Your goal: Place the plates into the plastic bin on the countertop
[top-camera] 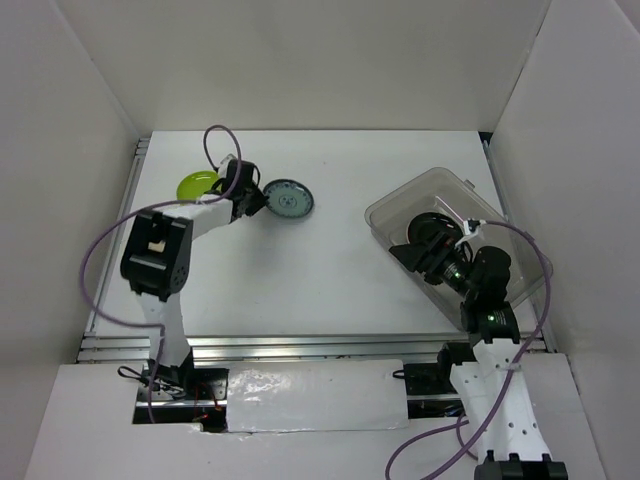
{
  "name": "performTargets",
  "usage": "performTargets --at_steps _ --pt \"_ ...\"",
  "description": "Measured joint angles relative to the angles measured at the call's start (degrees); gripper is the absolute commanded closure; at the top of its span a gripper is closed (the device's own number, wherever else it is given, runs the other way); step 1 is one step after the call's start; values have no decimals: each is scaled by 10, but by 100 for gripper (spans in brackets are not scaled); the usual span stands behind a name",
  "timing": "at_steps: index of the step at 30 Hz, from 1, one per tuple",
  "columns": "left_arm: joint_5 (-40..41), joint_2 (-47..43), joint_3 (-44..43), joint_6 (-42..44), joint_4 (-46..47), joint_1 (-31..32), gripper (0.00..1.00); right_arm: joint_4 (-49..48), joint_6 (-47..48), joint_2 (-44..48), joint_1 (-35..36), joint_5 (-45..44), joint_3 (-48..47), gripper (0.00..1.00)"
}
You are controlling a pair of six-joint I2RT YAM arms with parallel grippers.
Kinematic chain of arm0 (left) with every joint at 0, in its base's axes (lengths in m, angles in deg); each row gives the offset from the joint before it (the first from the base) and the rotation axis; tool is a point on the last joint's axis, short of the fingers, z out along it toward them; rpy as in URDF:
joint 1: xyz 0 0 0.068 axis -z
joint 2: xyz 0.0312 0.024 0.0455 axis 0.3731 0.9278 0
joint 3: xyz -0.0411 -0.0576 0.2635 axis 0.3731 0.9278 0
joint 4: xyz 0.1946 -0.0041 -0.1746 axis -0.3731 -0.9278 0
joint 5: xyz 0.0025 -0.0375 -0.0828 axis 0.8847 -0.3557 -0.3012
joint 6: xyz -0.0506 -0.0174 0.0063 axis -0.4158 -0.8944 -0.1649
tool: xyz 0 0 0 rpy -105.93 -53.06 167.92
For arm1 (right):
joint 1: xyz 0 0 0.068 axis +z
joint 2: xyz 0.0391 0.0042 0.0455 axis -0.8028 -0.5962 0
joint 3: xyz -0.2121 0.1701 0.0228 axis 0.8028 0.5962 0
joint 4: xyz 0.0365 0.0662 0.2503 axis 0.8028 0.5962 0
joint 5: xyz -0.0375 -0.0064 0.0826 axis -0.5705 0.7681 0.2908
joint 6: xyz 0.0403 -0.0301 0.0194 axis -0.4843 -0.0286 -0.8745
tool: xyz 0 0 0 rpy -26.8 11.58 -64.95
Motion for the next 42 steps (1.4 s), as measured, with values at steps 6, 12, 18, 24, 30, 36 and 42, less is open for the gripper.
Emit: performTargets --at_steps 6,12,18,24,30,36,42 --pt "-42 -249 136 78 -29 105 100 -39 7 -118 70 -12 -21 0" --pt "-110 -390 216 102 -16 216 100 -95 26 -256 148 -56 -84 10" --pt "-120 -423 255 101 -37 252 100 -122 28 -295 199 -104 -81 65" --pt "-102 -432 244 100 -73 248 56 -128 31 -283 235 -130 -71 100" --pt "-49 -437 196 77 -122 249 1 -106 22 -253 227 -172 -71 100" --pt "90 -499 173 27 -233 247 1 -38 -47 -190 100 -332 -51 100" --pt "151 -578 205 27 -293 238 1 -29 -91 -201 -85 -418 -40 100"
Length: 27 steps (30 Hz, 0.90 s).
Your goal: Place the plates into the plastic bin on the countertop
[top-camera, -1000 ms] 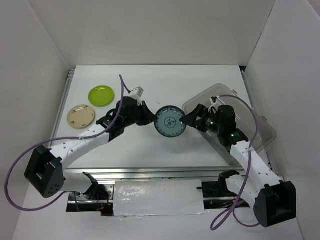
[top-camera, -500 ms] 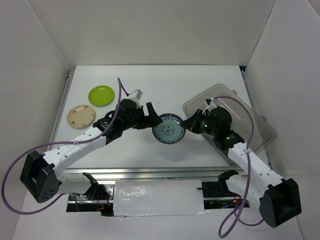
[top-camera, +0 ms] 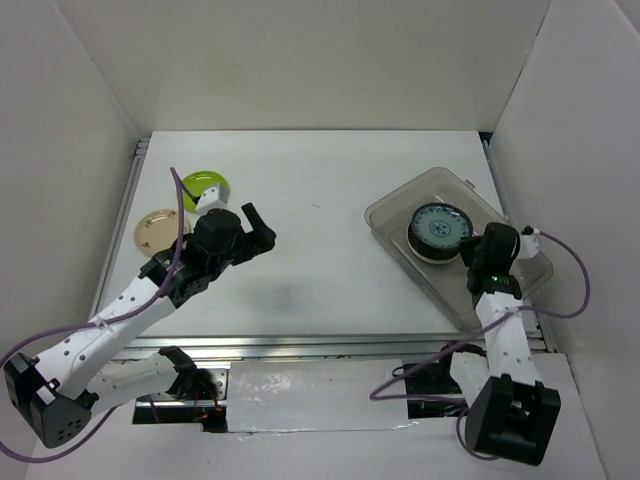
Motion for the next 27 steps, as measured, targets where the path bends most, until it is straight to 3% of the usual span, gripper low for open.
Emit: performTargets --at_steps 3,6,7,10,11,17,22,27 --pt "3 -6 13 12 -23 -21 1 -9 0 -67 -58 -2 -2 99" --pt "-2 -5 24 28 -42 -54 1 -5 2 -146 -72 7 -16 91" --pt "-9 -5 25 32 -50 -68 1 -4 4 -168 -73 14 -21 53" --pt "-32 1 25 48 -57 -115 1 -5 5 -186 -71 39 -33 17" --pt "-42 6 25 55 -57 -133 1 -3 6 -180 -68 43 -35 0" --pt "-107 29 44 57 -47 -245 1 37 33 -79 -34 34 -73 0" --pt "-135 13 99 23 -42 -330 1 82 51 -54 -30 37 -122 0" --pt "-142 -36 156 -20 -35 -425 1 46 71 53 11 180 -37 0"
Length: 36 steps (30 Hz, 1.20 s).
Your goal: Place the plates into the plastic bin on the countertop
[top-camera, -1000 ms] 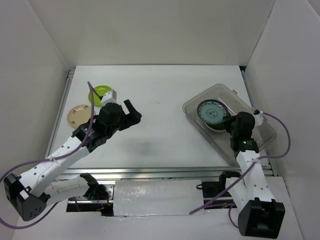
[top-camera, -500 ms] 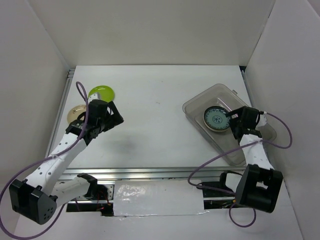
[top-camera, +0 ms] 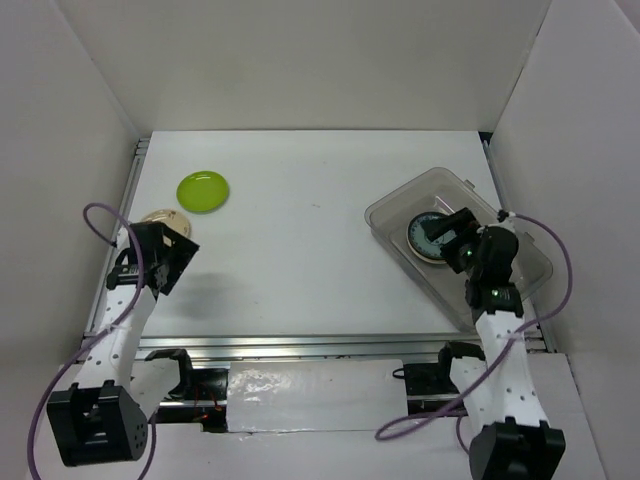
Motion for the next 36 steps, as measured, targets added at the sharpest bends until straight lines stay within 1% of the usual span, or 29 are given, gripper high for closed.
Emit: performTargets --at_steps 3,6,8,11,14,17,19,22,23,25,26,27,29,32,35,36 --pt "6 2 21 -29 37 -56 1 -59 -5 47 60 121 43 0" --pt "12 41 38 -62 92 -90 1 -141 -11 38 132 243 46 0" --pt "16 77 48 -85 129 -106 1 -168 -9 30 181 294 45 0" --pt "21 118 76 -108 207 -123 1 -169 7 45 237 322 45 0" --pt "32 183 71 -120 250 -134 1 -162 26 85 269 335 41 0" --pt "43 258 36 -130 262 -142 1 -148 40 118 278 339 35 0" --pt "51 283 11 -134 270 -146 1 -137 49 142 280 338 34 0" --pt "58 313 -8 -137 280 -154 5 -119 59 162 280 338 31 0" --pt "58 319 -15 -136 281 -155 10 -114 62 166 280 338 31 0" --pt "59 338 -28 -136 281 -159 18 -101 67 172 280 338 31 0" --pt "60 346 -35 -136 281 -161 25 -94 69 176 280 337 31 0" --pt "60 354 -40 -137 282 -163 28 -90 69 178 280 336 31 0" --pt "61 359 -41 -141 285 -165 29 -82 71 183 280 333 31 0" --pt "61 363 -40 -150 286 -168 42 -76 71 186 280 331 31 0" --pt "56 374 -41 -149 293 -173 61 -67 71 188 280 330 31 0" --pt "53 378 -41 -152 296 -175 65 -64 71 189 280 328 31 0"
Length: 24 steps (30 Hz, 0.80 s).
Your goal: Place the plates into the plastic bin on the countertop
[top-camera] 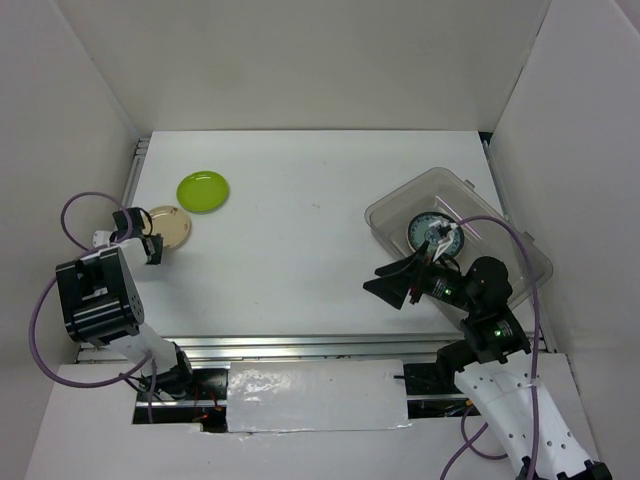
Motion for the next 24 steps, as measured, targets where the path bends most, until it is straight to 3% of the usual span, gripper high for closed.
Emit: performTargets --at_steps 1,3,4,11,16,20,24 --pt "-3 4 -1 -1 2 -2 76 2 0 2 0 -2 0 0" --pt "-11 10 -2 -6 10 -7 84 11 0 6 0 -8 -3 0" --pt "-15 10 -2 -9 13 -10 100 15 1 8 0 -11 -5 0" --pt "-30 -21 -8 -12 -53 -24 100 31 5 14 0 -25 -17 0" --pt "-20 -206 38 16 -139 -10 100 11 -5 -10 2 -24 -17 0" --pt "-48 -345 47 76 -161 69 100 -21 -20 -73 18 -39 -22 0" --pt "-126 -377 45 147 -153 192 100 -30 -24 -170 57 -94 -64 0"
